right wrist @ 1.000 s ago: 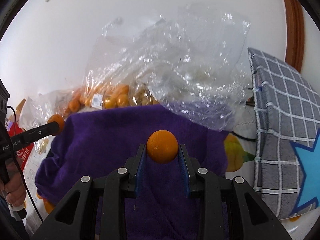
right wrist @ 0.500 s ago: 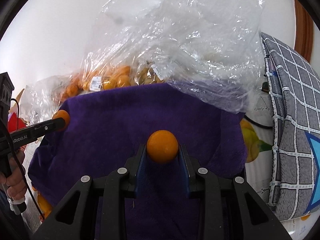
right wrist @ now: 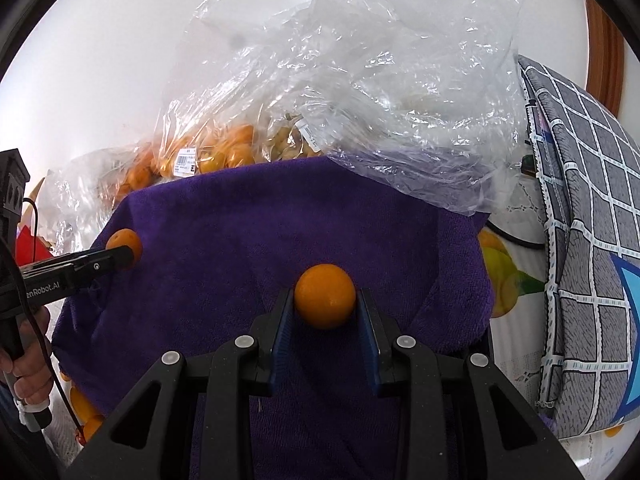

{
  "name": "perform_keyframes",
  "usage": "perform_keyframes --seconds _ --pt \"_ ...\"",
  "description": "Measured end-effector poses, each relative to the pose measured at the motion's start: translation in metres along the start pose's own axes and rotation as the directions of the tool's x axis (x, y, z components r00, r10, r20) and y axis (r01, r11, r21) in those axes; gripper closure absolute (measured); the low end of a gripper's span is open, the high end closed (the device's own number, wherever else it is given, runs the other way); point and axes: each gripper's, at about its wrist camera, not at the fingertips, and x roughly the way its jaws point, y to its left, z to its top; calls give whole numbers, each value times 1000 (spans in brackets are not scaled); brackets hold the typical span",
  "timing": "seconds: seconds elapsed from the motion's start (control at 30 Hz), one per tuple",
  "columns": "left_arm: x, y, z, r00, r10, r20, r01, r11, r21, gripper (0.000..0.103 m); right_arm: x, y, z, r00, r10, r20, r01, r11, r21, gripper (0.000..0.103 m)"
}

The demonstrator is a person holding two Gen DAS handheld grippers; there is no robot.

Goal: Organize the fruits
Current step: 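Open the right tool onto the purple towel while the left tool releases its orange there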

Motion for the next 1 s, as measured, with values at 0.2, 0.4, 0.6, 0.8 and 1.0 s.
perform_keyframes --seconds 0.2,0.4,0.6,0.8,1.0 --pt "4 -3 0 1000 5 -22 -4 1000 17 66 -5 1 -1 1000 9 14 -9 1000 -3 59" --pt "7 -3 2 999 13 -34 -12 1000 23 66 -13 7 -1 998 20 51 -19 1000 -24 45" --pt "8 -4 2 999 17 -41 -16 1000 27 66 -17 10 -1 997 31 68 -29 999 -33 43" --pt "8 -5 1 999 24 -42 -22 999 34 65 -21 9 -2 995 42 92 -41 999 -20 43" --pt "8 -7 1 999 30 -46 -28 998 48 65 -24 9 -3 995 42 94 -41 999 -18 43"
